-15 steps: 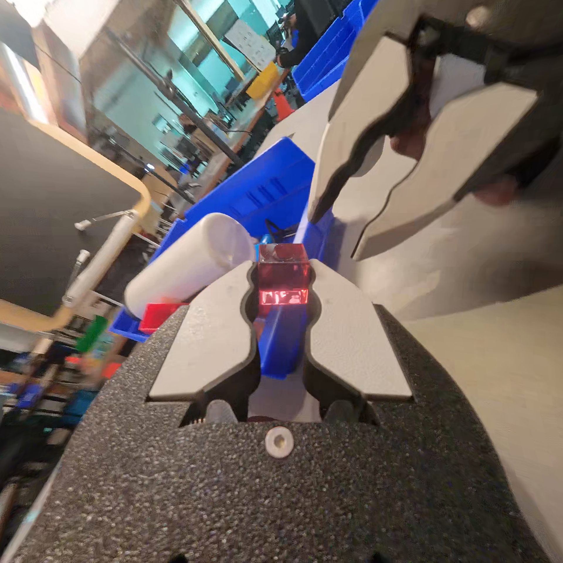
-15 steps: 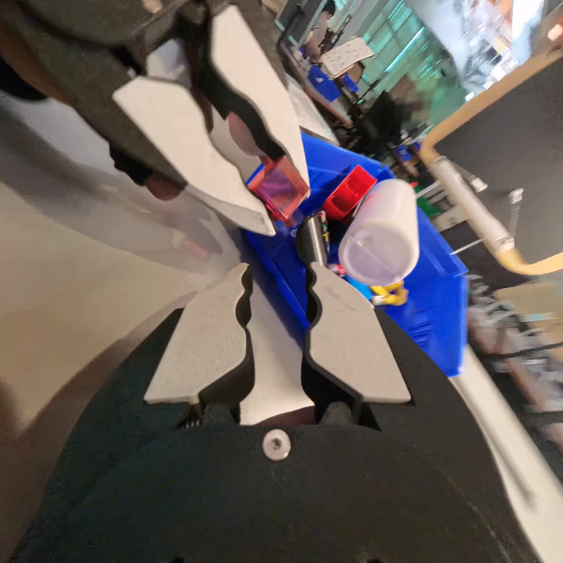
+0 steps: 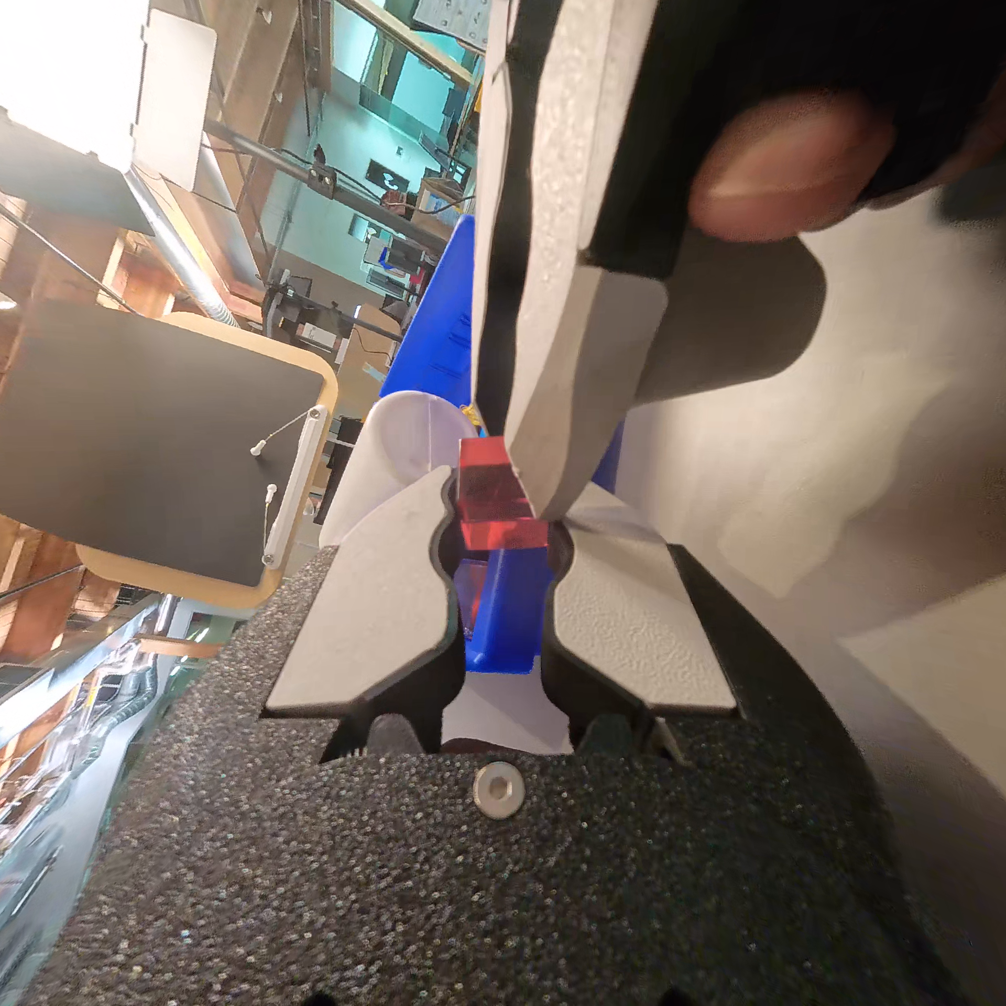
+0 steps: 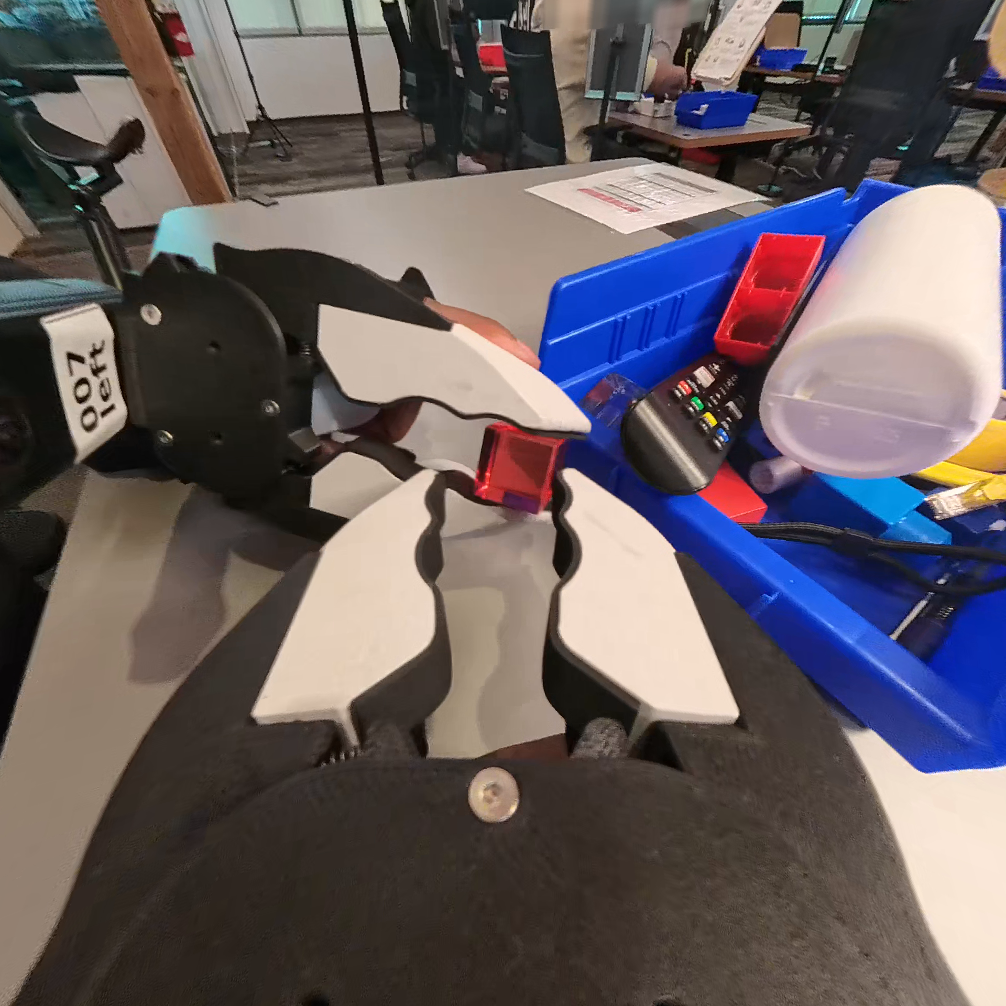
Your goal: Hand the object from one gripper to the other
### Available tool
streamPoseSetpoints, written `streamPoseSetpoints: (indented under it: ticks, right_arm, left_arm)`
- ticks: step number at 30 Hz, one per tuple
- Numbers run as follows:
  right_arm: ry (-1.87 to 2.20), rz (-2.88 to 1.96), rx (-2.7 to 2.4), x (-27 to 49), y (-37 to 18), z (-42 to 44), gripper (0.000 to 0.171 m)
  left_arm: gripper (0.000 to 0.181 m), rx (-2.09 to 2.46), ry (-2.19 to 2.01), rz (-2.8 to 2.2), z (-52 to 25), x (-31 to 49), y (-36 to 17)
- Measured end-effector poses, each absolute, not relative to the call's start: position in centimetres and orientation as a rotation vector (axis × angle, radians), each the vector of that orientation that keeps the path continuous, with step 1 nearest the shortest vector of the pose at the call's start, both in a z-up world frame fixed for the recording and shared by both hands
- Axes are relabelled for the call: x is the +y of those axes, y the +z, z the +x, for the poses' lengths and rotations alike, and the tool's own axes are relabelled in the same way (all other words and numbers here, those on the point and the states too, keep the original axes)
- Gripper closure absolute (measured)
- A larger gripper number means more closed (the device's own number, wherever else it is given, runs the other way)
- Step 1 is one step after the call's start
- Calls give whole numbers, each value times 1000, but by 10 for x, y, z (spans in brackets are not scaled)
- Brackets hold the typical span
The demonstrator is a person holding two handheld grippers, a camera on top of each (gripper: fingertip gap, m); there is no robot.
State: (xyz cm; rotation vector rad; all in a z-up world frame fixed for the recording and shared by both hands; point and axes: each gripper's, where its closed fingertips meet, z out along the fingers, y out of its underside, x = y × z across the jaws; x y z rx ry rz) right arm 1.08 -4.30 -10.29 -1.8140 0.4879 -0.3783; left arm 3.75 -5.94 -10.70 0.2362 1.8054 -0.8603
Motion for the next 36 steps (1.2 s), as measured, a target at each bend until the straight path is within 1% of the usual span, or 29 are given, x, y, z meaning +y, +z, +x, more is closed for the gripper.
streamPoseSetpoints:
  ticks: [1,2,3,11,17,19,21,24,26,28,32,36]
  right_arm:
    - [-404,-1815,490,-44,-103,12,139]
    - [-421,-1814,489,-45,-102,14,148]
    - [-418,-1814,487,-46,-103,13,149]
    - [-329,-1789,511,-46,-101,12,139]
    - [-24,-1754,537,-45,-100,-1,127]
    - [55,-1748,534,-43,-102,-6,128]
    - [69,-1752,506,-41,-102,-11,141]
    - [-132,-1812,512,-45,-106,1,143]
    - [-382,-1870,504,-55,-109,16,143]
    - [-677,-1931,452,-67,-108,29,143]
    - [-1213,-2030,258,-84,-106,42,143]
    - [-1412,-2090,75,-78,-113,38,143]
  left_arm:
    - [153,1809,-874,236,37,-59,-107]
    - [153,1804,-891,240,35,-60,-105]
    - [153,1806,-889,249,34,-61,-105]
    - [153,1787,-918,287,27,-64,-101]
    - [153,1735,-1088,425,5,-72,-92]
    - [153,1716,-1095,470,1,-74,-92]
    - [153,1709,-1082,488,1,-74,-94]
    - [151,1788,-1076,425,11,-72,-102]
    - [142,1901,-1080,326,21,-68,-109]
    - [139,2039,-1125,192,29,-63,-117]
    - [137,2279,-1365,-125,32,-58,-118]
    - [133,2455,-1673,-311,16,-64,-111]
